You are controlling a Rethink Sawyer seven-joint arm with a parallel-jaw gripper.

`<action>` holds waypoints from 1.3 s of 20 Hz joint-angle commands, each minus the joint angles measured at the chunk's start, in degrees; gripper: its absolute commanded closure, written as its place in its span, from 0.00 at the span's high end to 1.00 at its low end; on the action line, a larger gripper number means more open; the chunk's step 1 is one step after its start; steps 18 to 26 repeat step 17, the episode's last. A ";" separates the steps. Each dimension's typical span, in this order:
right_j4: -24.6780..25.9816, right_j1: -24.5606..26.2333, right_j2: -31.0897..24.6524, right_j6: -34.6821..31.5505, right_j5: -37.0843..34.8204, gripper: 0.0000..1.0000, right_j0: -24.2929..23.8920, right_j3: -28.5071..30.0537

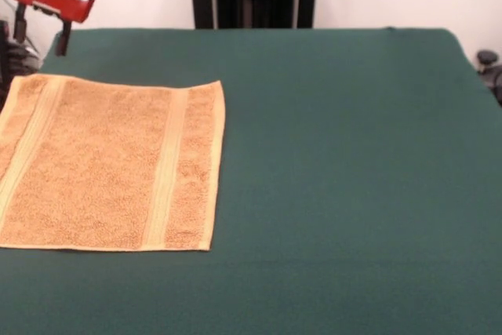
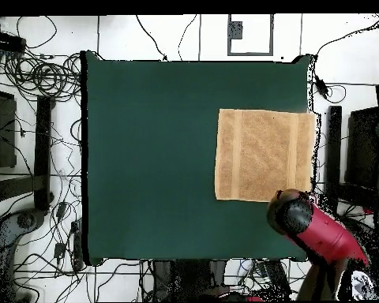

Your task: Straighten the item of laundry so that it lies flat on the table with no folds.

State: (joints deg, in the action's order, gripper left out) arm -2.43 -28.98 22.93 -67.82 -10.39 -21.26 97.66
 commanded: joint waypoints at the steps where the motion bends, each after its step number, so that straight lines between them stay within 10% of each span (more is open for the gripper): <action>1: 2.78 -6.57 -16.58 -1.42 -6.93 1.00 -2.46 1.95; 26: 6.27 -7.18 -19.65 -4.86 -5.60 1.00 -5.37 3.13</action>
